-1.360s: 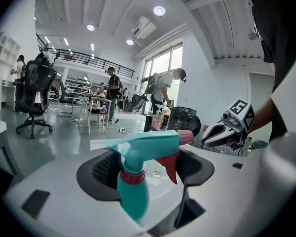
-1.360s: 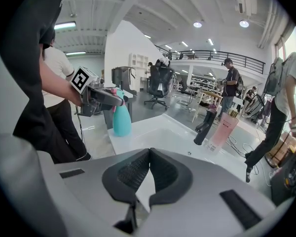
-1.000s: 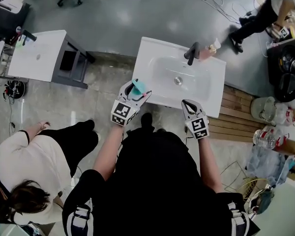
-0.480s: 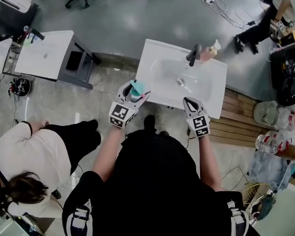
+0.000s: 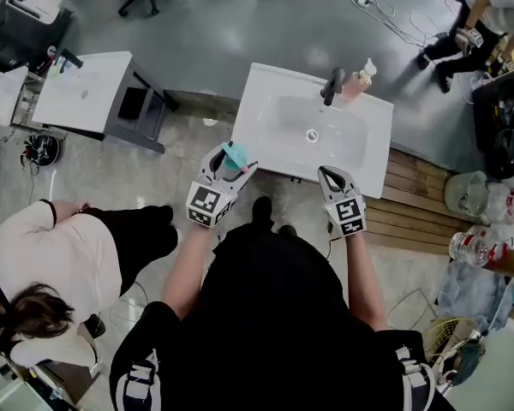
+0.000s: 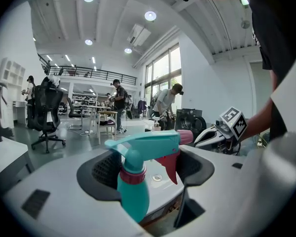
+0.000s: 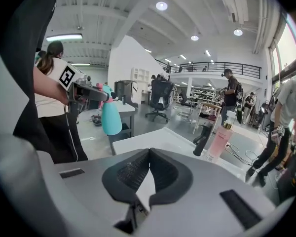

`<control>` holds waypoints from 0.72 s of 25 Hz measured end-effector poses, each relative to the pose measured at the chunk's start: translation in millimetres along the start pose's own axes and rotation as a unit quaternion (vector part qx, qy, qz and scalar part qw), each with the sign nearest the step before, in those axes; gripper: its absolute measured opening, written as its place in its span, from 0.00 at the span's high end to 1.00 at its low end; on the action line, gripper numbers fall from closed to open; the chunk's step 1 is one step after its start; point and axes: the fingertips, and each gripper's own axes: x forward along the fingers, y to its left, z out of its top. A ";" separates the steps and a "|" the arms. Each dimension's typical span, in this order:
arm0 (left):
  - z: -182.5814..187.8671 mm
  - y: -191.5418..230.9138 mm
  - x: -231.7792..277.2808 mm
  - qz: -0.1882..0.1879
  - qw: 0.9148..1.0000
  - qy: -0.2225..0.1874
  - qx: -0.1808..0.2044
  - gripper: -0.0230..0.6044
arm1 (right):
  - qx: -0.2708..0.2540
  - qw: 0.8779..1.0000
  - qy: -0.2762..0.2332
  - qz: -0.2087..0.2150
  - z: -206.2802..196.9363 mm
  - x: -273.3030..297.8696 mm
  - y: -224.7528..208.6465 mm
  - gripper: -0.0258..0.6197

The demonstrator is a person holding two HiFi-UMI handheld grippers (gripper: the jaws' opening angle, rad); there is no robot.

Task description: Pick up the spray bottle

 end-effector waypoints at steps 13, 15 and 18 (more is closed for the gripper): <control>1.5 -70.8 -18.9 0.021 1.000 0.007 0.008 0.42 | 0.011 1.000 -0.008 0.013 -34.8 -59.3 -4.5 0.94; 1.5 -79.7 -21.0 0.023 1.000 0.009 0.009 0.42 | 0.011 1.000 -0.011 0.014 -38.7 -67.1 -4.8 0.94; 2.1 -91.8 -22.9 0.027 1.000 0.011 0.012 0.42 | 0.010 1.000 -0.015 0.017 -43.7 -77.3 -5.5 0.94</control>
